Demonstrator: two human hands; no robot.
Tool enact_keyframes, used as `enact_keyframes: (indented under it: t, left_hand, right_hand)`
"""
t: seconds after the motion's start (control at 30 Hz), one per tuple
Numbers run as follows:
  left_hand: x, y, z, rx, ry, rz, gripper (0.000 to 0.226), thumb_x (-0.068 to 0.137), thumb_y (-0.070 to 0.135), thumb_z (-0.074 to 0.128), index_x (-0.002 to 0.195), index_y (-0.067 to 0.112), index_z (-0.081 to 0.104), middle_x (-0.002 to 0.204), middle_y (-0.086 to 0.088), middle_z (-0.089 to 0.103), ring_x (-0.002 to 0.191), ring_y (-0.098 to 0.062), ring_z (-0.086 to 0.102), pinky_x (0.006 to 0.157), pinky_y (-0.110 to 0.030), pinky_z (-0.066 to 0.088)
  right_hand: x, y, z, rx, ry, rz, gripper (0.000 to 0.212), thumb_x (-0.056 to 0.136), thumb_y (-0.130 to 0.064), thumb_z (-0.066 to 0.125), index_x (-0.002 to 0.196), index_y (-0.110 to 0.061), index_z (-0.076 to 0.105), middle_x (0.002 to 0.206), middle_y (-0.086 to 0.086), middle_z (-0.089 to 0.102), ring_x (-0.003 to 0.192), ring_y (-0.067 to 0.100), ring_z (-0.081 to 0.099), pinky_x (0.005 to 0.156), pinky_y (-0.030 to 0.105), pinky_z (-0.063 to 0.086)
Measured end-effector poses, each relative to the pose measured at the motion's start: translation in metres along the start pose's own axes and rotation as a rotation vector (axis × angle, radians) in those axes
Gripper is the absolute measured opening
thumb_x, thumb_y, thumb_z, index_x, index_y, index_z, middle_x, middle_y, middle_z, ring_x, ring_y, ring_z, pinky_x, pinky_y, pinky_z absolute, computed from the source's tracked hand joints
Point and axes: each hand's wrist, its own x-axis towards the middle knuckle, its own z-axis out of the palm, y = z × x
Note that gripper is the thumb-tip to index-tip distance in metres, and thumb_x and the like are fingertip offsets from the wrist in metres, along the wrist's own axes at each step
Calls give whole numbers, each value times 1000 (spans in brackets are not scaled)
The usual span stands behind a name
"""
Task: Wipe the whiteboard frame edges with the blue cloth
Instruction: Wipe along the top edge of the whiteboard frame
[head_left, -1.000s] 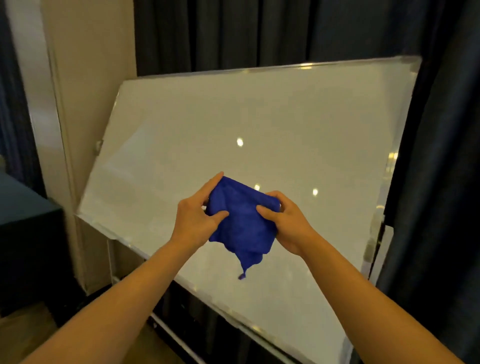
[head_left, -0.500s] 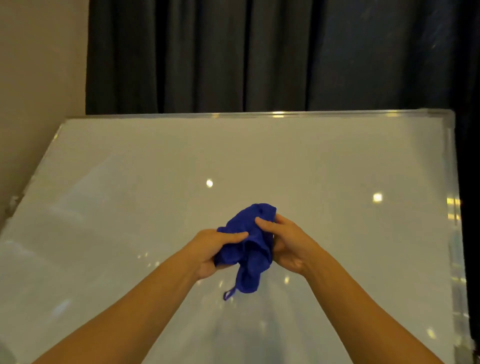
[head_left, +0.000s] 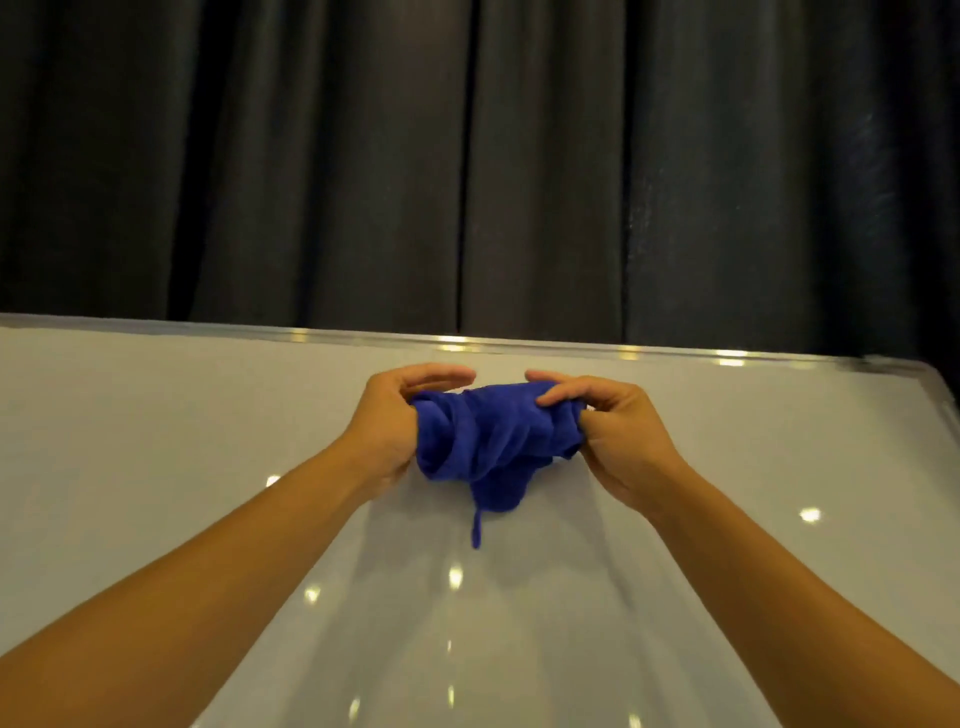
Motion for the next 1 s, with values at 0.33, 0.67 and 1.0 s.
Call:
enact_keyframes:
  t: [0.33, 0.67, 1.0]
  left_hand:
    - [128, 28, -57, 349, -319, 412, 63, 60, -30, 33, 56, 17, 75, 91, 1, 77, 83, -11, 72, 67, -19, 56]
    - [153, 32, -57, 887, -327, 606, 52, 67, -7, 46, 92, 31, 71, 103, -1, 72, 97, -20, 64, 88, -44, 53]
    - [120, 0, -73, 1316, -2, 519, 83, 78, 75, 19, 138, 24, 43, 134, -4, 55, 115, -24, 52, 96, -41, 44]
  right_hand:
    - [93, -15, 14, -496, 167, -194, 54, 73, 29, 34, 74, -5, 76, 104, 6, 71, 97, 22, 66, 85, 26, 56]
    - [104, -2, 79, -1379, 90, -326, 60, 89, -58, 30, 145, -37, 30, 159, -1, 26, 144, 26, 20, 117, 45, 20]
    - [77, 37, 39, -1602, 276, -81, 79, 73, -89, 0, 142, -55, -18, 161, -11, -22, 147, 28, -23, 111, 42, -19]
